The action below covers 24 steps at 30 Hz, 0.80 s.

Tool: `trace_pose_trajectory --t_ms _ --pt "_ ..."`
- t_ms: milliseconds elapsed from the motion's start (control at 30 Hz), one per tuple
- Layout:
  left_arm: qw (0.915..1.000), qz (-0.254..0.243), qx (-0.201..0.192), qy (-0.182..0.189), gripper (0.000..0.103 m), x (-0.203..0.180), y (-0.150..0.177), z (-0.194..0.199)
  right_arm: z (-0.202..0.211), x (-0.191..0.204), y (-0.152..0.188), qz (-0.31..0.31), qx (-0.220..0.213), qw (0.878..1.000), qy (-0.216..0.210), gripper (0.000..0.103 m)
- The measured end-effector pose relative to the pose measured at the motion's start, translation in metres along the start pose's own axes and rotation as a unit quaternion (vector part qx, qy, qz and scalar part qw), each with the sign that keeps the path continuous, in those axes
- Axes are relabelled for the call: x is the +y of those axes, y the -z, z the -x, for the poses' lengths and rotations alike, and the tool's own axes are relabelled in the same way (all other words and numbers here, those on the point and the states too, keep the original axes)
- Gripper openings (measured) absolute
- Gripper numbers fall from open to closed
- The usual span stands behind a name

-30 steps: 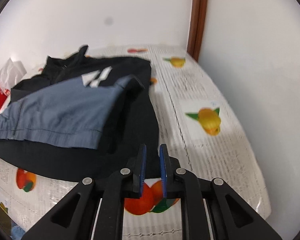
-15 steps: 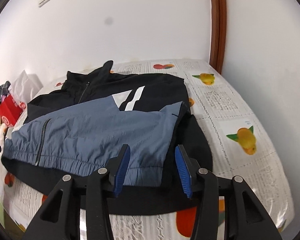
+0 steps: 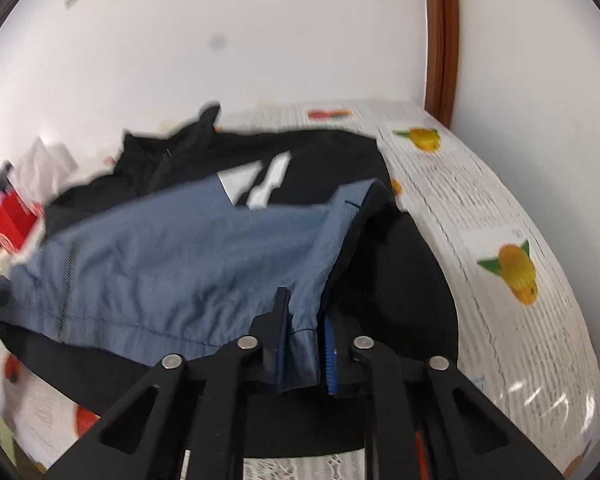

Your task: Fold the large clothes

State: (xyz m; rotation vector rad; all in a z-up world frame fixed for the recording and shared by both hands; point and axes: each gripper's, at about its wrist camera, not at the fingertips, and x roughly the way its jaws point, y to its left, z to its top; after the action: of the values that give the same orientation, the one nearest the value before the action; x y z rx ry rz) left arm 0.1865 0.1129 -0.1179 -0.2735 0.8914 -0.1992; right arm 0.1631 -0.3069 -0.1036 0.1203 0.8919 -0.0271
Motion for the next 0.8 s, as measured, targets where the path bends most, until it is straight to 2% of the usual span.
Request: trace_pose_trajectory --t_ms 133,367,600,800 --pt "0.9993 -0.016 -0.031 0.008 0.015 -0.010 -0.022 0.009 0.014 -0.004 -0.022 -0.019 -0.031 0.999 -0.035 0.010" --pt "0.9974 -0.022 -0.068 0.006 0.015 -0.015 -0.061 0.003 0.015 -0.001 -0.061 -0.025 -0.072 0.996 -0.047 0.009" --pt "0.9983 -0.018 -0.050 -0.025 0.015 -0.012 -0.085 -0.038 -0.029 0.001 -0.081 -0.017 -0.059 0.998 -0.025 0.009" --pt "0.9989 -0.017 -0.024 -0.038 0.019 -0.008 -0.093 -0.077 -0.074 -0.004 -0.085 -0.011 -0.026 1.000 -0.003 0.010"
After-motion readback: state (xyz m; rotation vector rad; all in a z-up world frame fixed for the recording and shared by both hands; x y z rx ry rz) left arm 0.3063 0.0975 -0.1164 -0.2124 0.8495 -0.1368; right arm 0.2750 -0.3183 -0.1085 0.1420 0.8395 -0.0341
